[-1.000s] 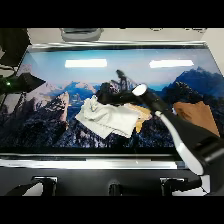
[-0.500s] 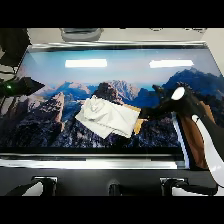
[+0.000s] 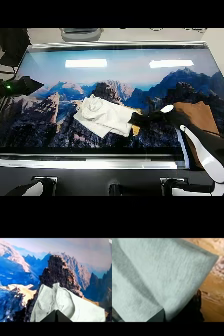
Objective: Fold the shirts.
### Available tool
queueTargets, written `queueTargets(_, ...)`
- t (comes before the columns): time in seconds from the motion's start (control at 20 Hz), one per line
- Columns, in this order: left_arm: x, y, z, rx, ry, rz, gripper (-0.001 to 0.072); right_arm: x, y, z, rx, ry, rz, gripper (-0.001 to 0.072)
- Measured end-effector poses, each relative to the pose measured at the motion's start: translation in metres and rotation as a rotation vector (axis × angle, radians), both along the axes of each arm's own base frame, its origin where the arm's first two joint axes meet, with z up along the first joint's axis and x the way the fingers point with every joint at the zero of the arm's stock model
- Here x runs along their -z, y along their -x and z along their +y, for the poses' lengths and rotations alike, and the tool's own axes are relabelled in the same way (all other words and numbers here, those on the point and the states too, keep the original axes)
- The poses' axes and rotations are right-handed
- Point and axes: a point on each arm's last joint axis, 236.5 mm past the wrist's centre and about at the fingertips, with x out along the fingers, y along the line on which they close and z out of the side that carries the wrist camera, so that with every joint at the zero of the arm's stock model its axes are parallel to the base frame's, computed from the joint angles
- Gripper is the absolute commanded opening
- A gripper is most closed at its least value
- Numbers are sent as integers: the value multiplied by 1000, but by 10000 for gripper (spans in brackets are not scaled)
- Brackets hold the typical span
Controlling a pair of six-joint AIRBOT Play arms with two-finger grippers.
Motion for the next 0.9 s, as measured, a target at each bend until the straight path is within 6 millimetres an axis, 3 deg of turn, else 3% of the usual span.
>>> queueTargets(0.15, -1, -2, 1, -7, -1, -8, 29, -67, -38, -24, -9, 24, -215, 50)
queueTargets(0.25, -3, -6, 4, -22, -3, -24, 30, -122, -57, -57, -6, 67, -329, 50)
queueTargets(0.35, -6, -10, 7, -37, -6, -42, 30, -171, -64, -100, 7, 128, -396, 50)
queueTargets(0.6, -9, -15, 11, -56, -10, -65, 30, -257, -46, -214, 124, 280, -440, 50)
queueTargets(0.9, -10, -17, 12, -55, -21, -78, 30, -307, -7, -300, 294, 377, -428, 51)
